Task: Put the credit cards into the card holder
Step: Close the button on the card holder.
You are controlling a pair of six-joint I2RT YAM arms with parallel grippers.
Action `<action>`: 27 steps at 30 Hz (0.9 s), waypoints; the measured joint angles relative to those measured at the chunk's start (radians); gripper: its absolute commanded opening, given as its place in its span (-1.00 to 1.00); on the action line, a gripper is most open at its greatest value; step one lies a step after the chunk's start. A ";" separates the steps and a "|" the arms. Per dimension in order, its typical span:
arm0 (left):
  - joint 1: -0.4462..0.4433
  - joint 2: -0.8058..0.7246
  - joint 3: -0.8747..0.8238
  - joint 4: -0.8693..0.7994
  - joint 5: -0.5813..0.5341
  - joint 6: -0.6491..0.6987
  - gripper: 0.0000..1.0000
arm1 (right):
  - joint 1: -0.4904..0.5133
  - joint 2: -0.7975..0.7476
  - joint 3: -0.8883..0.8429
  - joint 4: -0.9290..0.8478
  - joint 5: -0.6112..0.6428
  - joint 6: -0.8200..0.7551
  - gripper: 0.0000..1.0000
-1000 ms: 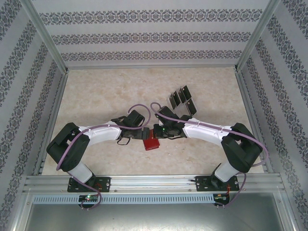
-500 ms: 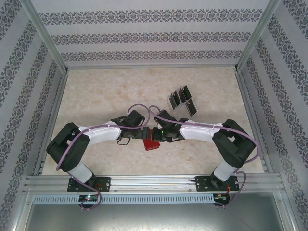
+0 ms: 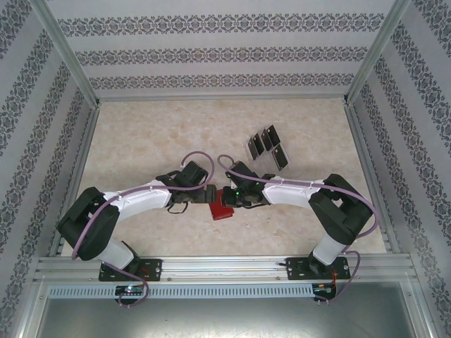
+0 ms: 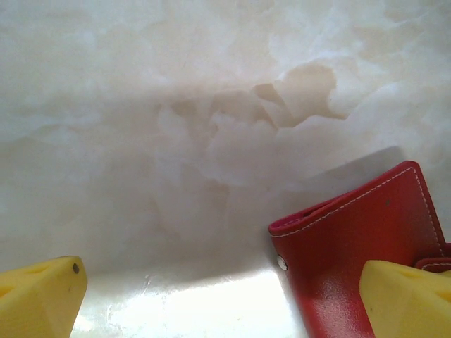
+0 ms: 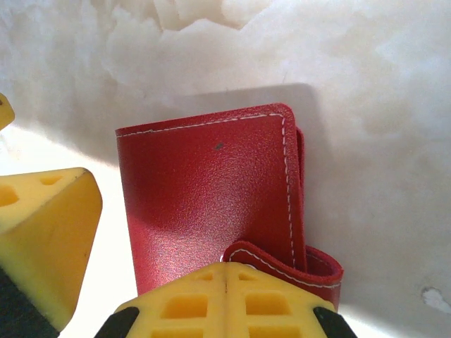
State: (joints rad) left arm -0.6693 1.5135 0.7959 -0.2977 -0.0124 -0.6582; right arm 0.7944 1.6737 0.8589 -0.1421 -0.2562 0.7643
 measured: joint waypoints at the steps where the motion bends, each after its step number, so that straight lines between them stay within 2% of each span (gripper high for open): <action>1: 0.003 0.000 0.000 -0.003 0.000 0.003 1.00 | 0.000 0.000 0.000 0.000 0.000 0.000 -1.00; 16: 0.013 0.073 0.005 0.020 0.011 0.053 1.00 | 0.000 -0.006 -0.004 0.001 0.000 0.005 -1.00; 27: 0.015 0.073 0.003 0.023 0.011 0.053 1.00 | 0.000 -0.081 -0.003 -0.025 -0.001 0.015 -1.00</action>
State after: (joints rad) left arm -0.6544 1.5867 0.7994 -0.2749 -0.0013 -0.6052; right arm 0.7944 1.5929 0.8555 -0.1673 -0.2569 0.7792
